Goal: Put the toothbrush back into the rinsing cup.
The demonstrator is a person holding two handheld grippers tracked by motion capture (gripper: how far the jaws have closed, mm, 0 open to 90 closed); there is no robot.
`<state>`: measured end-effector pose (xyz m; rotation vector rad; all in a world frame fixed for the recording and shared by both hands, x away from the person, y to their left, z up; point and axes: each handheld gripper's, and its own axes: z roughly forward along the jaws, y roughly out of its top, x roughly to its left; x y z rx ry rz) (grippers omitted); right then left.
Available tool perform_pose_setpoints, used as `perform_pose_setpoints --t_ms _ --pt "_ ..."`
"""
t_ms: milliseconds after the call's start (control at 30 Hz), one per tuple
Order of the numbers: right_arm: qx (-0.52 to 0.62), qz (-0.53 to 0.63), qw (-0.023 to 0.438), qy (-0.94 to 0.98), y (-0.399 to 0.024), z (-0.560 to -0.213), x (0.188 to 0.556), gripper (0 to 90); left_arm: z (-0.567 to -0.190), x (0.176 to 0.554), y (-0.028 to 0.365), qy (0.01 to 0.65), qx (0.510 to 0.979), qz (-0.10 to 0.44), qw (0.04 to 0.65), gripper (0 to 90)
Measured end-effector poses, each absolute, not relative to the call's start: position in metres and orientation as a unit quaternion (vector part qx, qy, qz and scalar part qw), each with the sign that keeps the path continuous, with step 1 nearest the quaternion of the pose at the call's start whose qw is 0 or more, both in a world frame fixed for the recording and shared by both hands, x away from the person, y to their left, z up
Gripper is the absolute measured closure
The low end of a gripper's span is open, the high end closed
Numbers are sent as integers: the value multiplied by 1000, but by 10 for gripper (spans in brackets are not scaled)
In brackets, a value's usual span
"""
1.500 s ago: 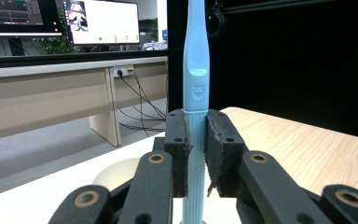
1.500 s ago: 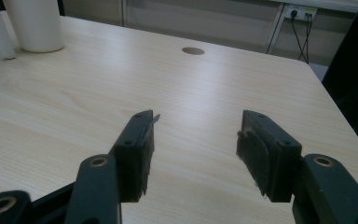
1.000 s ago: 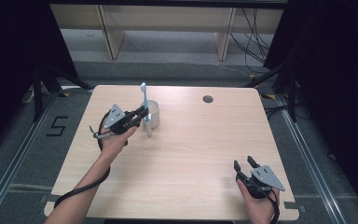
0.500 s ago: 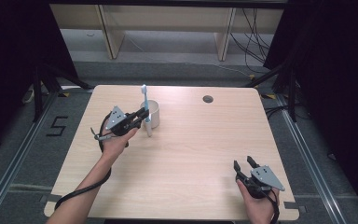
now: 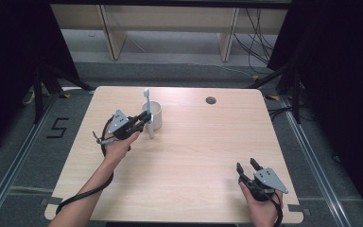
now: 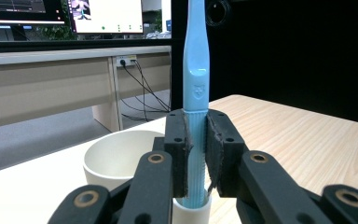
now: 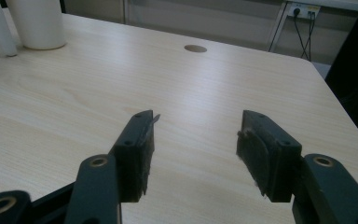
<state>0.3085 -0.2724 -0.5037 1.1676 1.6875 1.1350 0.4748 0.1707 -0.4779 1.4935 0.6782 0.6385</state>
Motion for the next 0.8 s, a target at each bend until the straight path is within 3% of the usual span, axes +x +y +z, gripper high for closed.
perform_pose_setpoints --t_ms 800 --pt "468 450 368 665 -270 -505 308 460 -489 475 169 308 657 280 629 785"
